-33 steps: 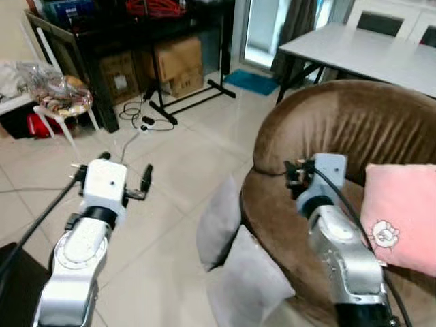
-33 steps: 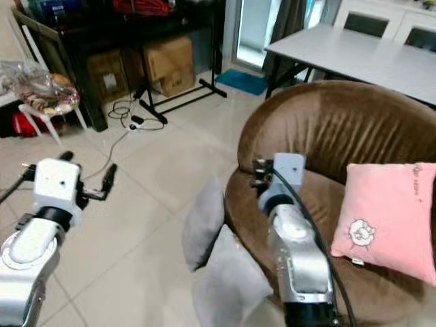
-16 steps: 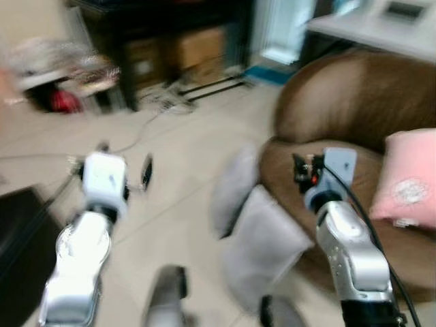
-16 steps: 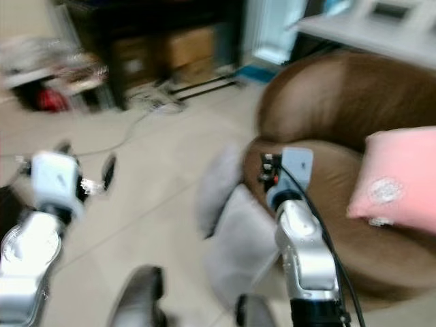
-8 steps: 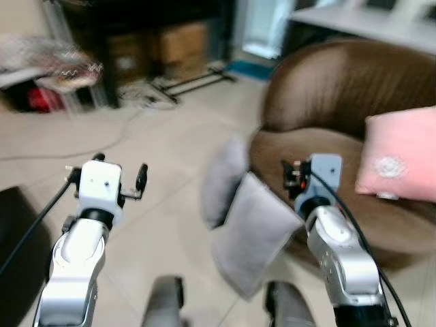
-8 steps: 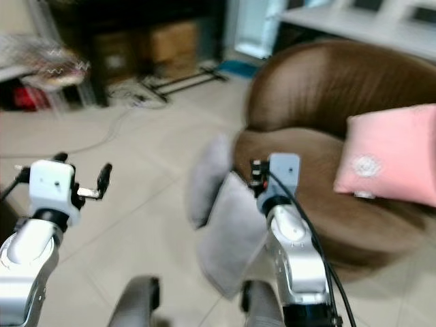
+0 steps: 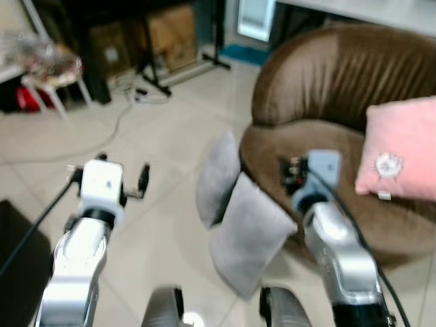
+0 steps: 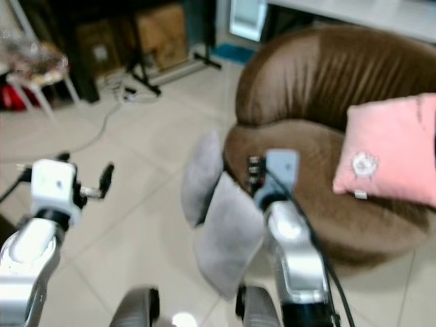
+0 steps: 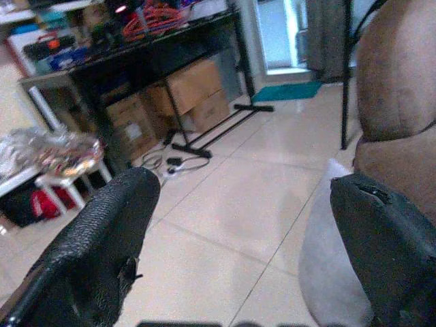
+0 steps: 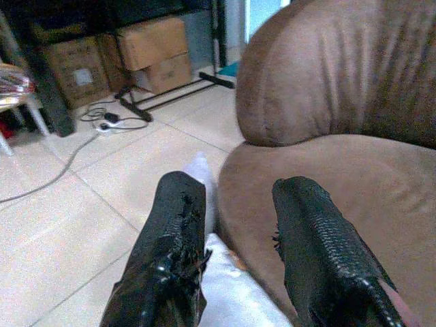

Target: Move the pillow to the sofa from floor

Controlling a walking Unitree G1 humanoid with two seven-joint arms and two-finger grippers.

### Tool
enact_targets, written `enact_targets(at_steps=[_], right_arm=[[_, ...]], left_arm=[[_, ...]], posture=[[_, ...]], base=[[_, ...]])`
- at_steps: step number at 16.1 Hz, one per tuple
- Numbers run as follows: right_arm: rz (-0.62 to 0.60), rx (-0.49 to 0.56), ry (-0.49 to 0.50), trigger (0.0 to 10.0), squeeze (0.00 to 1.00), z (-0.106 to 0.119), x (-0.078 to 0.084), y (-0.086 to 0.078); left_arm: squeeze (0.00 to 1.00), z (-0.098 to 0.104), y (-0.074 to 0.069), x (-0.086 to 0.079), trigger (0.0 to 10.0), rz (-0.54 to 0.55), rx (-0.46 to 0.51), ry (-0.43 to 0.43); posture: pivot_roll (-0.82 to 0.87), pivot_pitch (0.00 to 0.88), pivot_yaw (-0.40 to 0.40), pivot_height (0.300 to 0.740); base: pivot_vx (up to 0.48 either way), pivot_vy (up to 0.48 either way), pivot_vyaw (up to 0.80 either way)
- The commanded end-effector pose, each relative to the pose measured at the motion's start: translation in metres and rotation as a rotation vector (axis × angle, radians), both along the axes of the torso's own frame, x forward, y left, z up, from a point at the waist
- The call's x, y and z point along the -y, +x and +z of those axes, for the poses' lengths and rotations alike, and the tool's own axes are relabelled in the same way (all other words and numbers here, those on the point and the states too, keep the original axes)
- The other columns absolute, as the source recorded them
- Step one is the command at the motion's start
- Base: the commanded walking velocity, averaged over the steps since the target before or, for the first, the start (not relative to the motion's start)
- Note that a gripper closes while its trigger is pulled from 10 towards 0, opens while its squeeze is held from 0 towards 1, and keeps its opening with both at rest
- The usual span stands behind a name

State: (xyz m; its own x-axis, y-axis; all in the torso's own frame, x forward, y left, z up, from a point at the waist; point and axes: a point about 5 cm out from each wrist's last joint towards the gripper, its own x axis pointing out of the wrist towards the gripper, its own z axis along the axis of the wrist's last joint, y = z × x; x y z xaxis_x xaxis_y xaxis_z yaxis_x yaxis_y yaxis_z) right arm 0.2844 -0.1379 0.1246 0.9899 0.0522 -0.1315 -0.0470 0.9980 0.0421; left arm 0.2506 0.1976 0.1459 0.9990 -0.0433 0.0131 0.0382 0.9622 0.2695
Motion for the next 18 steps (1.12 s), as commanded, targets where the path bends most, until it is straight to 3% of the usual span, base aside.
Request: enact_targets(at_steps=[1, 18], right_arm=[[-0.023, 0.009, -0.005, 10.0, 0.0, 0.0023, 0.0058, 0.0008], [-0.04, 0.0, -0.001, 10.0, 0.0, -0.0004, 0.0066, 0.0013]], left_arm=[[0.0, 0.0011, 0.0002, 0.0015, 10.0, -0.007, 0.005, 0.001], [0.0, 0.002, 0.0027, 0.0029, 10.0, -0.024, 0.001, 0.011]], posture=[[-0.03, 0.0, 0.001, 0.618], [-0.03, 0.0, 0.01, 0.618]], base=[[0.266, 0.0, 0.0], [0.263, 0.0, -0.05]])
